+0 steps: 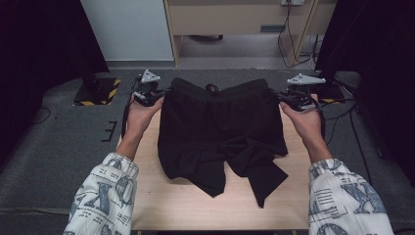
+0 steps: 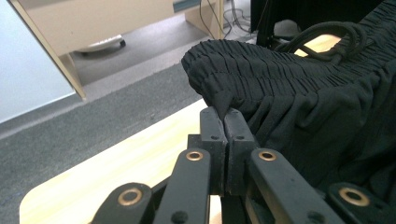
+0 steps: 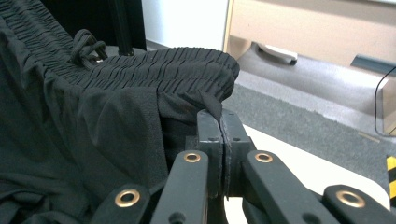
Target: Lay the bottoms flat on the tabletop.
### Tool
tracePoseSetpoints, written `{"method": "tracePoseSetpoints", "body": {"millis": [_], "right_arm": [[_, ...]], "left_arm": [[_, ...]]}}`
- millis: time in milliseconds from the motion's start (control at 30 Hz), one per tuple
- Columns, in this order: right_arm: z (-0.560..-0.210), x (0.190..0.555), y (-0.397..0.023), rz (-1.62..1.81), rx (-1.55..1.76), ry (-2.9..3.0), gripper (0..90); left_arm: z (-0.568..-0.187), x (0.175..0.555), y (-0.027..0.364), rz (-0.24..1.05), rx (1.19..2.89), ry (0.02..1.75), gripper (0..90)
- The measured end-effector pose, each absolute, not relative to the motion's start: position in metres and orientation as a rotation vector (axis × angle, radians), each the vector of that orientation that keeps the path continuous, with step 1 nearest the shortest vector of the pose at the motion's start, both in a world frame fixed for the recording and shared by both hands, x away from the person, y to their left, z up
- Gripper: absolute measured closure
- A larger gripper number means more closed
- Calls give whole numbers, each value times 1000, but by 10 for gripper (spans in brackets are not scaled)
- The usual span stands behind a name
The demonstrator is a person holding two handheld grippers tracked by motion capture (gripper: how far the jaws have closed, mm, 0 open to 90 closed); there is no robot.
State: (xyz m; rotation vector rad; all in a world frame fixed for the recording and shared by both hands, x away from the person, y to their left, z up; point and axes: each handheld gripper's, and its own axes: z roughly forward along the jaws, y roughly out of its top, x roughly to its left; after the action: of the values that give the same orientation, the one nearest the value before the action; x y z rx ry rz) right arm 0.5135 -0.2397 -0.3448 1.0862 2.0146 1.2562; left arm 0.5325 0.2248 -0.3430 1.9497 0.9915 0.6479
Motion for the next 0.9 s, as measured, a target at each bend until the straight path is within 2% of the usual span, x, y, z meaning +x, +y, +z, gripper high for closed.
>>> {"method": "tracePoseSetpoints", "body": {"millis": [200, 300, 333, 367, 400, 433, 467, 567, 667, 900], "right_arm": [[-353, 544, -243, 1285, 1159, 2018, 891], [-349, 579, -240, 1304, 1214, 1971, 890], [-350, 588, -238, 1295, 1240, 1945, 871], [-355, 596, -235, 1259, 1275, 1918, 823], [-355, 596, -235, 1259, 1275, 1918, 823], [-361, 601, -231, 1233, 1307, 1889, 732], [-374, 605, -224, 1187, 1369, 1882, 623], [-383, 601, -219, 1222, 1370, 1898, 602], [-393, 591, -213, 1195, 1336, 1975, 524], [-402, 572, -212, 1182, 1324, 2007, 468]], "left_arm": [[-347, 567, 223, 655, 1976, 1006, 876], [-343, 592, 220, 676, 1926, 1033, 876], [-345, 610, 216, 687, 1918, 1047, 869], [-345, 610, 216, 687, 1918, 1047, 843], [-351, 617, 214, 671, 1930, 1062, 843], [-359, 623, 211, 656, 1944, 1096, 774], [-362, 624, 210, 670, 1956, 1113, 648], [-374, 614, 209, 658, 1946, 1095, 616], [-378, 604, 211, 666, 1955, 1091, 564], [-382, 578, 215, 661, 1931, 1089, 502]]}}
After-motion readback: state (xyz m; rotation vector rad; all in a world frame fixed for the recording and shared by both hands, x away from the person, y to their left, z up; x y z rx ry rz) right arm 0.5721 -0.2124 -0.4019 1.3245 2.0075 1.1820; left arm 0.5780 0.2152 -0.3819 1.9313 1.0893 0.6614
